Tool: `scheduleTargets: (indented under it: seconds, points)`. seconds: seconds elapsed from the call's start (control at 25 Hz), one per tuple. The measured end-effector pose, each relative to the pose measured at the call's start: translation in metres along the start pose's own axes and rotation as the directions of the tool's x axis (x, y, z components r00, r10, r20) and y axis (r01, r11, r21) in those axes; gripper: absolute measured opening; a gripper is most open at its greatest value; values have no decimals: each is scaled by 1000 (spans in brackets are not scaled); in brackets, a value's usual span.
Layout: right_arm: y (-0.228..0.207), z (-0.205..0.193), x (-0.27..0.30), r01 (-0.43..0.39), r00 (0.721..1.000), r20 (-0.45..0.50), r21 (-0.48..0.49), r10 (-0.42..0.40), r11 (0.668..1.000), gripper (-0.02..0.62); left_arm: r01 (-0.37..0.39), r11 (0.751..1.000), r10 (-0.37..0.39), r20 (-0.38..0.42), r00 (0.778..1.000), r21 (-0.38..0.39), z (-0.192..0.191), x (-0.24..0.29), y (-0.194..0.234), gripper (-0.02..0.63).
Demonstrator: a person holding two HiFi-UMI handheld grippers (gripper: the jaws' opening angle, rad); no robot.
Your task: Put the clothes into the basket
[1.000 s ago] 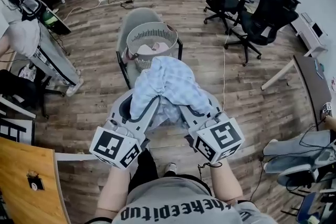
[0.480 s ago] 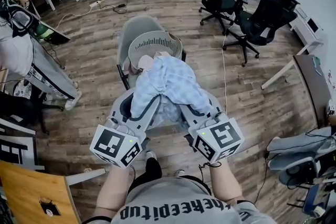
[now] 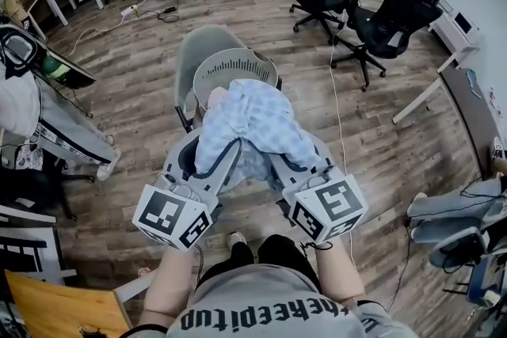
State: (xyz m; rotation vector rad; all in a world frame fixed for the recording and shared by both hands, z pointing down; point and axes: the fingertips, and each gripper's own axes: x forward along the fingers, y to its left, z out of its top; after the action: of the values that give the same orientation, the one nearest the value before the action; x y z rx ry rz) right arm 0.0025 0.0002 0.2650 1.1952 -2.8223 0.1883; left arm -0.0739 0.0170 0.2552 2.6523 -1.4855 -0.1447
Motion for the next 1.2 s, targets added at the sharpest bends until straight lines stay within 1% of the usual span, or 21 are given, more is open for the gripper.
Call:
scheduleTargets:
  seconds: [0.28,0.52,0.8,1.2]
  points:
    - [-13,-8,20,47,999,-14,8,-47,999,147,36,999,-36,-15,999,-22,-10,19,19,195]
    - [-30,-4,37,40,999,-15,3,-40,999,147,30,999,-30,-11,999,-25,-9,40,31,195]
    - [-59,3,72,-6,1000,-20,7,7,1000,147,-24,999,24,-2,1000,-26,-6,75,55,195]
    - [-99,8,123,-113,992,-54,-9,112,994,147,-129,991,129,4,992,-46,-9,120,89,195]
